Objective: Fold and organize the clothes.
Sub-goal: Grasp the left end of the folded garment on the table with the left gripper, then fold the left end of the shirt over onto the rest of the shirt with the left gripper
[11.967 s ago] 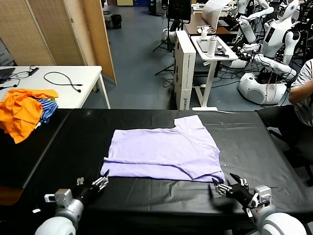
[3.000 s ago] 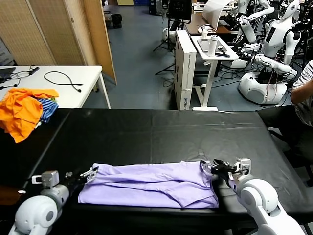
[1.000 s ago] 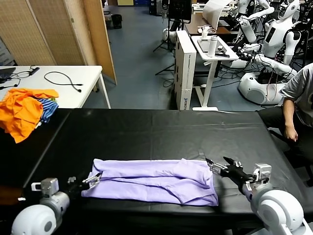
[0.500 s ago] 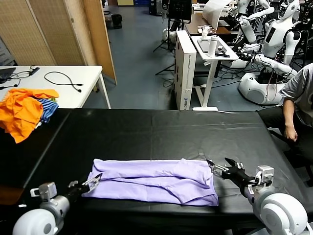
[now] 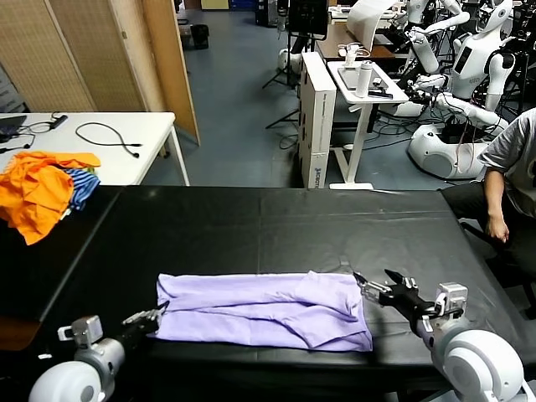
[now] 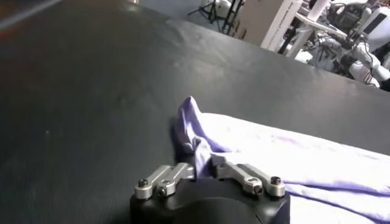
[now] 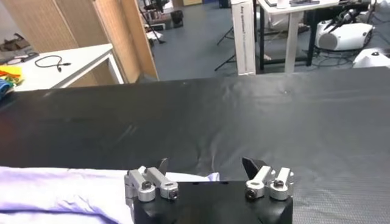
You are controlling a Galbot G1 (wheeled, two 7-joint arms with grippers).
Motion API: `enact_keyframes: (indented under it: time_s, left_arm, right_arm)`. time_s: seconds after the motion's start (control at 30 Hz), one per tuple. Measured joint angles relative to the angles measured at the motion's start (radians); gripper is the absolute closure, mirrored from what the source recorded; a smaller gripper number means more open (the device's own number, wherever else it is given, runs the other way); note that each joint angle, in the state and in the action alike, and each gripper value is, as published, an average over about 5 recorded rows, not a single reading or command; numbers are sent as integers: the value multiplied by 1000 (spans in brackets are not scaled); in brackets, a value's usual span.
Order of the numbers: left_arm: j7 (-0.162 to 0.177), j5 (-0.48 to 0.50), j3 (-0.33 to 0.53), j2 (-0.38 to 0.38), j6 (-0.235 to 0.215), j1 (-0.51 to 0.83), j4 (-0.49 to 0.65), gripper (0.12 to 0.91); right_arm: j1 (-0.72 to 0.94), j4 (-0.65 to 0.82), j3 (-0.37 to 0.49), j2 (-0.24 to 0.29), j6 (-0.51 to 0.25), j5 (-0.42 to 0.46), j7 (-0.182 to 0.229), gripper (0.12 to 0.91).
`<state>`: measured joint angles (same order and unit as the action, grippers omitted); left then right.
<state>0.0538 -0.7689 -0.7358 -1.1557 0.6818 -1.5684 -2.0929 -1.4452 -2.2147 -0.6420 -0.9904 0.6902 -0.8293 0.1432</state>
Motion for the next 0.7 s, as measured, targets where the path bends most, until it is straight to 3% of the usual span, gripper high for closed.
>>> enact_keyframes:
  time_s: [0.23, 0.47, 0.57, 0.7]
  left_arm:
    - [-31, 161, -42, 47, -54, -22, -13, 843]
    - [-44, 309, -189, 186, -127, -83, 7, 843]
    - [-39, 322, -246, 232, -136, -104, 2, 843]
    - [-20, 289, -258, 229, -113, -103, -44, 843]
  right_arm:
    - [-4, 3, -6, -10, -8, -1, 1, 118]
    - [-16, -7, 5, -32, -39, 1, -8, 118]
    - [-31, -17, -2, -37, -76, 9, -34, 118]
    - [-62, -28, -16, -39, -137, 42, -70, 118]
